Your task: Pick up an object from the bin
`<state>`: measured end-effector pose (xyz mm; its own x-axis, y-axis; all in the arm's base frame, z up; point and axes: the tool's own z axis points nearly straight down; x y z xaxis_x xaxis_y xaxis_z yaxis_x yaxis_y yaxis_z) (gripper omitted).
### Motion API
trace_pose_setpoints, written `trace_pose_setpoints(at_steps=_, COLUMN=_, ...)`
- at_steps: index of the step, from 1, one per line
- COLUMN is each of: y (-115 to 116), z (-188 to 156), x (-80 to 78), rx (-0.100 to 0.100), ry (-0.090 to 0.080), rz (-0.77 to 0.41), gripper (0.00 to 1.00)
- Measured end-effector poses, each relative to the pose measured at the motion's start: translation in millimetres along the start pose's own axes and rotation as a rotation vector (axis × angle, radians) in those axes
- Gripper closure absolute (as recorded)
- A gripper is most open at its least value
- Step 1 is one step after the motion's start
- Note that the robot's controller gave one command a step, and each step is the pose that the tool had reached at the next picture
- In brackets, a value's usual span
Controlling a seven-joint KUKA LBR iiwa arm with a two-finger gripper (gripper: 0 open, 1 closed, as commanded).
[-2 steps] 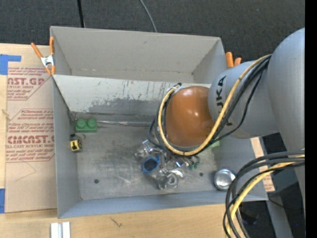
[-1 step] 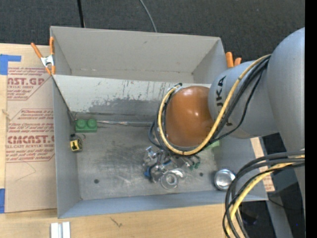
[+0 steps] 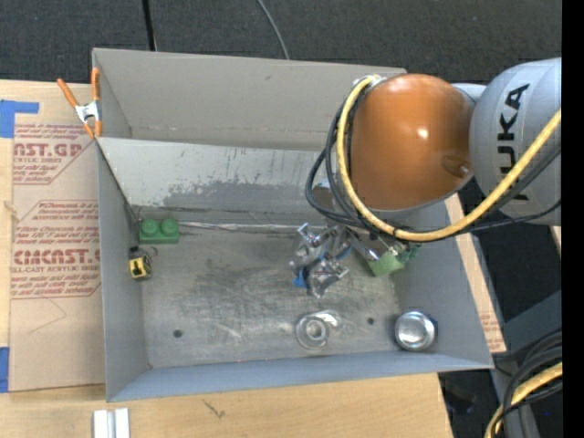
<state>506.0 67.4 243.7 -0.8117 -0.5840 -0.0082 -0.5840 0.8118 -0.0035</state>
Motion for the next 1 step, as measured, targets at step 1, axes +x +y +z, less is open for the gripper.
trace_pose_setpoints(at_steps=1, y=-67.9, z=2.2, x=81.8, rx=-0.003, ry=0.009, rz=-0.181, gripper=1.0)
